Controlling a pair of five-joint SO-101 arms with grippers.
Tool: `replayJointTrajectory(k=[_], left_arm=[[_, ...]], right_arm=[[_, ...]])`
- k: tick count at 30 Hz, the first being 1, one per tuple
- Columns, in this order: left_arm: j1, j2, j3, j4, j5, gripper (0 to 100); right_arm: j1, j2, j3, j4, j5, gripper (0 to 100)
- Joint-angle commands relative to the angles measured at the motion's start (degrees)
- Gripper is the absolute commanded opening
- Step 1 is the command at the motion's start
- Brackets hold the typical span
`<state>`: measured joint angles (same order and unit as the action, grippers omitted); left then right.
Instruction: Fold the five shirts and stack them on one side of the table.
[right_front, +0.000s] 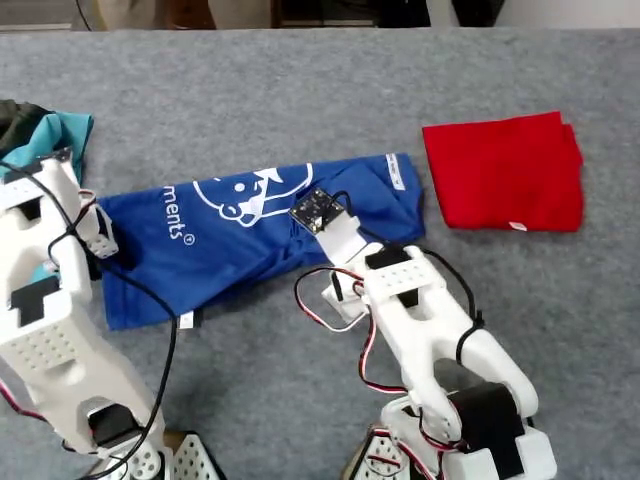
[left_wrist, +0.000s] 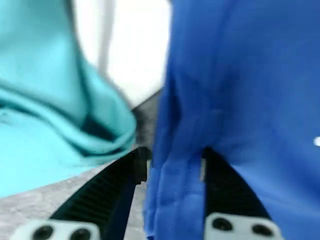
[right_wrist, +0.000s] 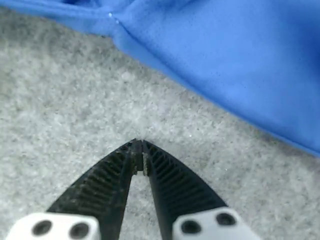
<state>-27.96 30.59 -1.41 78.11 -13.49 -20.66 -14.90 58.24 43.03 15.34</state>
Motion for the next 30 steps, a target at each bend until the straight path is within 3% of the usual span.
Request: replayJointTrajectory(k=[1,7,11,20,24,30], left_arm=[[1.3,5.2,-5.5,4.0,1.0,12],[3.2,11.2,-13.7,8.0,0.9,2],[5.7,11.6,-16.2,8.1,1.0,2],[19.0,-0.1,-28.4,18.3,2.0,2],[28.0,-2.7,-33.5,22.3,6.1,2],[39.4,-2.6,-39.5,22.1,14.4,2]], right_arm=[[-1.1,0.1,-2.8,0.2,-0.2,0.2],[-1.1,0.1,-2.8,0.2,-0.5,0.2],[-1.1,0.1,-2.8,0.2,-0.5,0.2],[0.0,-1.7,-3.3,1.5,-0.6,0.2],[6.1,-12.9,-6.0,9.8,-0.2,0.2],[21.4,-35.7,-16.7,24.4,4.0,0.2]])
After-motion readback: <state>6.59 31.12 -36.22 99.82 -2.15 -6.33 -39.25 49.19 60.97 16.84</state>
